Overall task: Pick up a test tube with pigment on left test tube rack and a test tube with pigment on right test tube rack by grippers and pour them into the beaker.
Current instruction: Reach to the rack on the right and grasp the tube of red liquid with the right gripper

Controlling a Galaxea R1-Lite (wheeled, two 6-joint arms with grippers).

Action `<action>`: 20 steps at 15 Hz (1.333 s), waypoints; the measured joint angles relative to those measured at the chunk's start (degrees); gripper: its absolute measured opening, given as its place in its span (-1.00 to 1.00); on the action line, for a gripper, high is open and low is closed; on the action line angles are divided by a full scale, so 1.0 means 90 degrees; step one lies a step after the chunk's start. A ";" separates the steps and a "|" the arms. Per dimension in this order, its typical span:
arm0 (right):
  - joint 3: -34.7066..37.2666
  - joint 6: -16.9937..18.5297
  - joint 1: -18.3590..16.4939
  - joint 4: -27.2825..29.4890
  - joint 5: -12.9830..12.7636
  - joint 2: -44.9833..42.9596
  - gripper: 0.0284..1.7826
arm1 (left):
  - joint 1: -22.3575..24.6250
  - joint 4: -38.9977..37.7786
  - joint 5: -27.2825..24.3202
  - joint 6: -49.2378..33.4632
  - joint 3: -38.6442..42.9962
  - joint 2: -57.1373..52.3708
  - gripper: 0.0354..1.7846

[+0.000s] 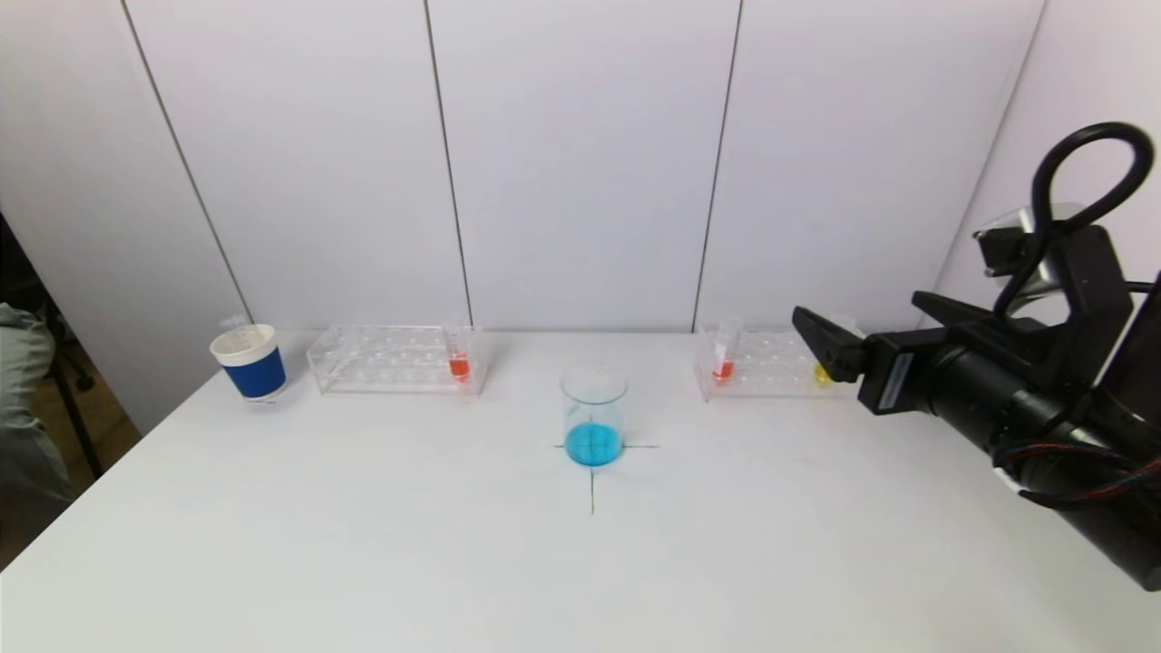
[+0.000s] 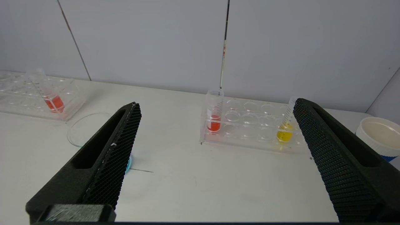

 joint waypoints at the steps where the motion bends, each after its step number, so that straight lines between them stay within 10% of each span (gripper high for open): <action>1: 0.0068 0.0007 0.0003 -0.0314 -0.0039 0.0290 0.99 | 0.0000 0.0000 0.0000 0.0000 0.0000 0.0000 0.98; 10: 0.0177 0.0028 -0.0114 -0.3155 -0.0333 0.3077 0.99 | 0.0000 0.0000 0.0000 -0.0003 0.0000 0.0000 0.98; 20: -0.0501 0.0031 -0.0505 -0.3552 -0.0401 0.4364 0.99 | 0.0000 0.0000 0.0000 0.0000 0.0000 0.0000 0.98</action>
